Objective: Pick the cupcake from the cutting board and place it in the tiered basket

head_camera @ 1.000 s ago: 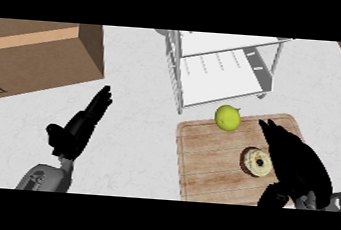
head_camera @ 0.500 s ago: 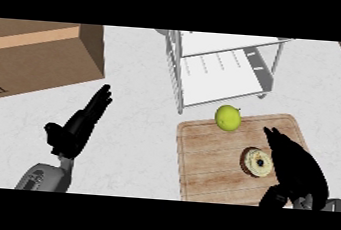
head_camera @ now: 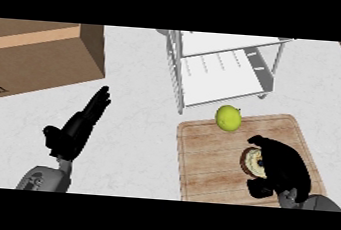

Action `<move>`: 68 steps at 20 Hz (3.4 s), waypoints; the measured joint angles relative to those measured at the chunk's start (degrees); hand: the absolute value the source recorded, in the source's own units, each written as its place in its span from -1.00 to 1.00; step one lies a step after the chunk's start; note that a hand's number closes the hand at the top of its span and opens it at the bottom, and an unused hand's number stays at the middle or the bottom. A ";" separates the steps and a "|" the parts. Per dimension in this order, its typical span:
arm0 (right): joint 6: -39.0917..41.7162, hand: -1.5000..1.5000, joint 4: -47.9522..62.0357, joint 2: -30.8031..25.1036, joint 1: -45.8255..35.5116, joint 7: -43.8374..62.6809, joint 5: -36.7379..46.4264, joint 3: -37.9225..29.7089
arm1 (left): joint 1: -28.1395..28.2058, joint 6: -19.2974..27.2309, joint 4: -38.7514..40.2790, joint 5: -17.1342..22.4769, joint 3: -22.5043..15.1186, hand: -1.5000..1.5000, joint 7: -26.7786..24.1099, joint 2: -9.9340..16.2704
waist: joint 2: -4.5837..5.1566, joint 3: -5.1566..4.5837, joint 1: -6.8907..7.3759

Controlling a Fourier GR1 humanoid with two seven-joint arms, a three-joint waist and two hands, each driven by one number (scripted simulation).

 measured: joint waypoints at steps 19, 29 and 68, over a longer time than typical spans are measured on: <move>5.37 1.00 17.46 -12.93 -4.15 -40.70 1.23 -19.47 | 0.38 -2.26 -3.36 -2.02 0.43 0.00 1.91 -2.22 | 1.49 0.42 2.68; 9.10 1.00 39.18 -17.65 -15.41 -71.95 -12.66 -34.24 | -1.91 -2.05 -2.31 -2.43 0.38 0.00 2.91 -2.78 | 1.34 0.38 3.14; 12.62 1.00 76.72 13.51 -71.38 -60.74 -7.92 -35.55 | -0.98 -2.69 -1.32 -4.43 2.26 0.00 2.19 -4.19 | 0.63 -0.03 2.04</move>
